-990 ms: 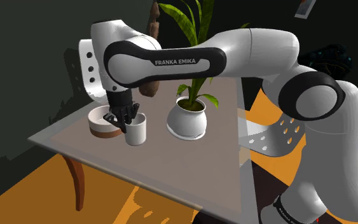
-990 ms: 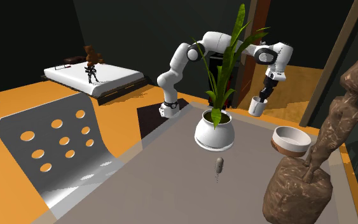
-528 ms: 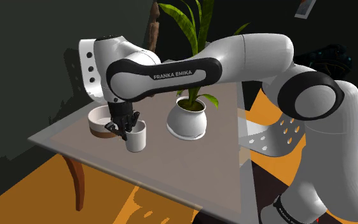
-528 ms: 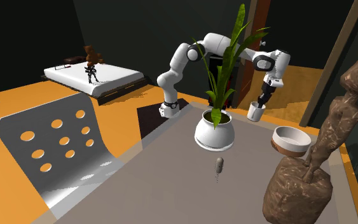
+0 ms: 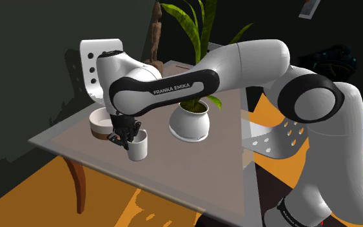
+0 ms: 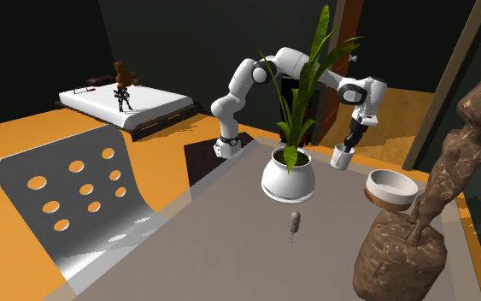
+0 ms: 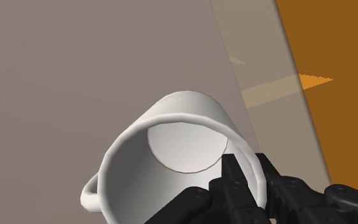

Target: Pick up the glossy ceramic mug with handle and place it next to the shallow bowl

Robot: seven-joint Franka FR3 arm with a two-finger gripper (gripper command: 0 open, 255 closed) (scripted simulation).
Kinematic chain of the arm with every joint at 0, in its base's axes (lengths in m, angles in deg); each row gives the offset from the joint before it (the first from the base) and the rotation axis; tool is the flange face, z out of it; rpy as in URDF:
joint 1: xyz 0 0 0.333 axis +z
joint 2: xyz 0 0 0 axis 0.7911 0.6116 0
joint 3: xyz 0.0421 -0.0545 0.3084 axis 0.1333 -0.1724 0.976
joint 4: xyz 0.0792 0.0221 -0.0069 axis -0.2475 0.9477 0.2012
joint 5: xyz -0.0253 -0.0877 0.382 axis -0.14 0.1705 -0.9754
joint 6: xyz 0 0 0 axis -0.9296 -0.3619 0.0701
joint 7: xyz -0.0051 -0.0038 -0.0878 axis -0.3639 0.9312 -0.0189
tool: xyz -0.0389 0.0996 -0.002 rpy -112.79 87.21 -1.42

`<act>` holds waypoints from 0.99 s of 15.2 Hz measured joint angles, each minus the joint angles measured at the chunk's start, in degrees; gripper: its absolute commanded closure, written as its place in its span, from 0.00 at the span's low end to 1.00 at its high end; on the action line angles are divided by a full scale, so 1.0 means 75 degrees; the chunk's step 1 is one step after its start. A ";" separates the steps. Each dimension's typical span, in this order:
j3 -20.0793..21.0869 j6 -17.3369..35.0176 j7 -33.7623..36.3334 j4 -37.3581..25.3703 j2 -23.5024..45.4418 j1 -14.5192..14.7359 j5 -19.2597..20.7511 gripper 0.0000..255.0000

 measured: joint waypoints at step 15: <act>0.0017 -0.0449 -0.0004 -0.0410 -0.0055 0.0040 -0.0018 0.00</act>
